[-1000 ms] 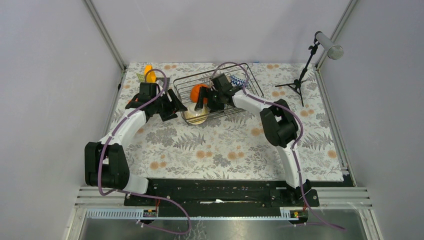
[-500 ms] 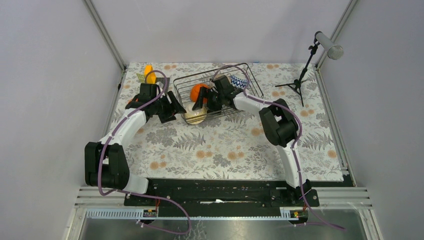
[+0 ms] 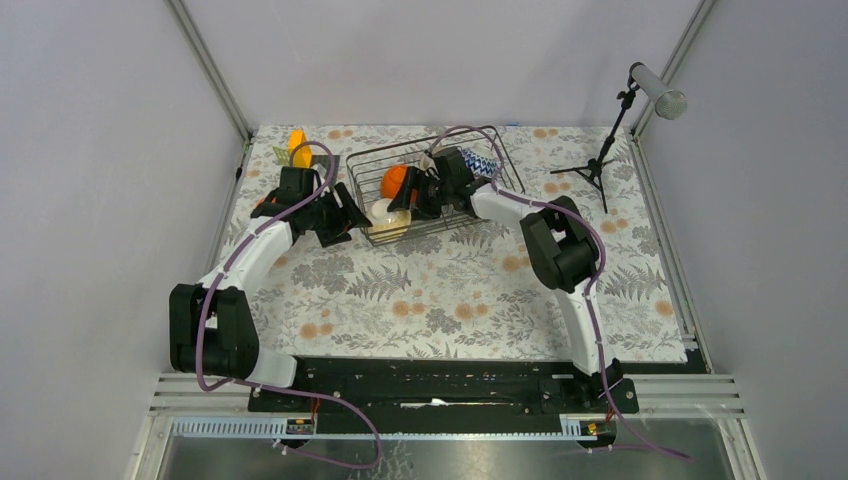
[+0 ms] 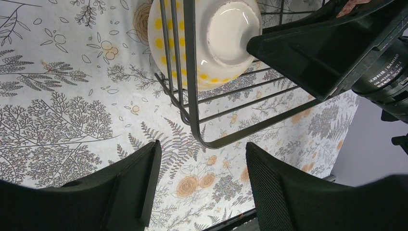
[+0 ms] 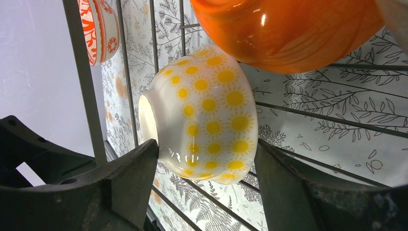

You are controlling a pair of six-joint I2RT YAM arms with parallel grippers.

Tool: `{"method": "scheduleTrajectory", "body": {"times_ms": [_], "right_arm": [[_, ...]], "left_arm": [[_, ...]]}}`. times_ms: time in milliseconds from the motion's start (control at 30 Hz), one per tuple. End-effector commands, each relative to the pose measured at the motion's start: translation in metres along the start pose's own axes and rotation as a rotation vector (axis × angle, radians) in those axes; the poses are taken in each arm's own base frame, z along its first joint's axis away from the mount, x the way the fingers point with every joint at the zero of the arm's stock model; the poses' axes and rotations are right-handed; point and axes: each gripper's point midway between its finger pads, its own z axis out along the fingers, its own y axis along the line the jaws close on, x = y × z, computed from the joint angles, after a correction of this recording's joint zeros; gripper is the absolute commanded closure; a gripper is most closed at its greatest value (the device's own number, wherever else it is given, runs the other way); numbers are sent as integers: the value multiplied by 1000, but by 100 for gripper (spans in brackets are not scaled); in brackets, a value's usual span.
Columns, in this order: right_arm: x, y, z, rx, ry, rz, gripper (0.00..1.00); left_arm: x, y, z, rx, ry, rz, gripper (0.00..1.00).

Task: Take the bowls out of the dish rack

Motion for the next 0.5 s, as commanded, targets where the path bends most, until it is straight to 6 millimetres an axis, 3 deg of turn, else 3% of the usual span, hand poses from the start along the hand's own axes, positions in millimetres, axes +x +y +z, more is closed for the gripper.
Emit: {"method": "scheduleTrajectory", "body": {"times_ms": [0,467], "right_arm": [[-26,15,-25,18,-62,35,24],[-43,39,-50,23,-106,-53,30]], "left_arm": [[-16,-15,-9,39,-68,30,30],[-27,-24,-12,57,-101,27,30]]}}
